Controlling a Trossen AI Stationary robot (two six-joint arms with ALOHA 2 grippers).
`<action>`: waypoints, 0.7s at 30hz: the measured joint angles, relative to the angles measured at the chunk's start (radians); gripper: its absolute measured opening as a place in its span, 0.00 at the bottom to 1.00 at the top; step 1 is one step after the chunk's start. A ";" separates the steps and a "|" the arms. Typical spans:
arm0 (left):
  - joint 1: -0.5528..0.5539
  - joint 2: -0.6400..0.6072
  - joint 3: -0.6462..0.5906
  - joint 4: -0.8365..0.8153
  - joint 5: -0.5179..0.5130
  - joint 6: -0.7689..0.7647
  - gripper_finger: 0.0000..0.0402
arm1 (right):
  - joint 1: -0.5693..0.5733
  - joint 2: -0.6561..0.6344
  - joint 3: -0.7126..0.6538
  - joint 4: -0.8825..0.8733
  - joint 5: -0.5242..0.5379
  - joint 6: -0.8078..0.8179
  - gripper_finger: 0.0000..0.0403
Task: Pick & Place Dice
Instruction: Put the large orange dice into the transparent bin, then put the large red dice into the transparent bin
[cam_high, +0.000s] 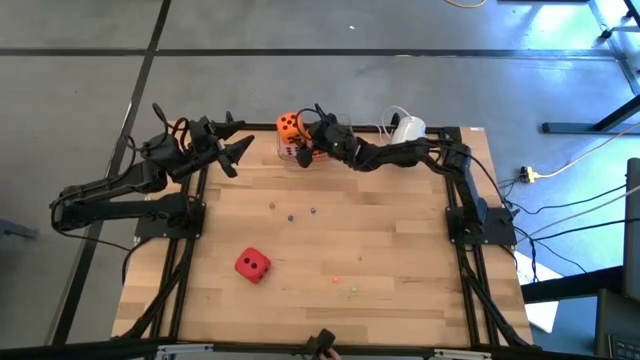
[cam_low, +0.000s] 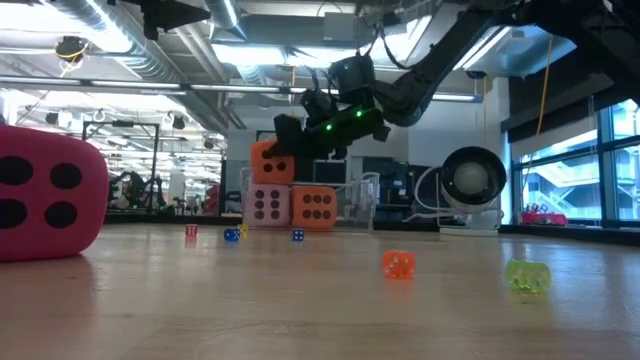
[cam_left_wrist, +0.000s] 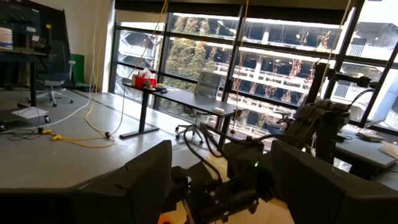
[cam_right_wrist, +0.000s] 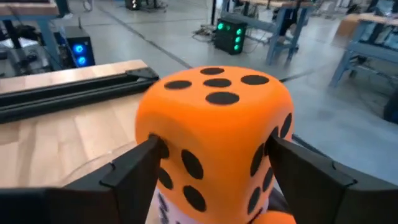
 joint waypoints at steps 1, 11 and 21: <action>0.000 0.000 0.000 0.000 0.000 0.000 0.67 | 0.000 -0.011 0.000 -0.018 -0.006 0.000 0.74; 0.000 0.000 0.000 0.000 0.000 -0.002 0.67 | -0.001 -0.104 0.001 -0.158 -0.010 -0.008 0.74; 0.000 -0.002 0.000 -0.088 0.006 -0.020 0.67 | 0.001 -0.313 0.000 -0.468 -0.086 -0.107 0.74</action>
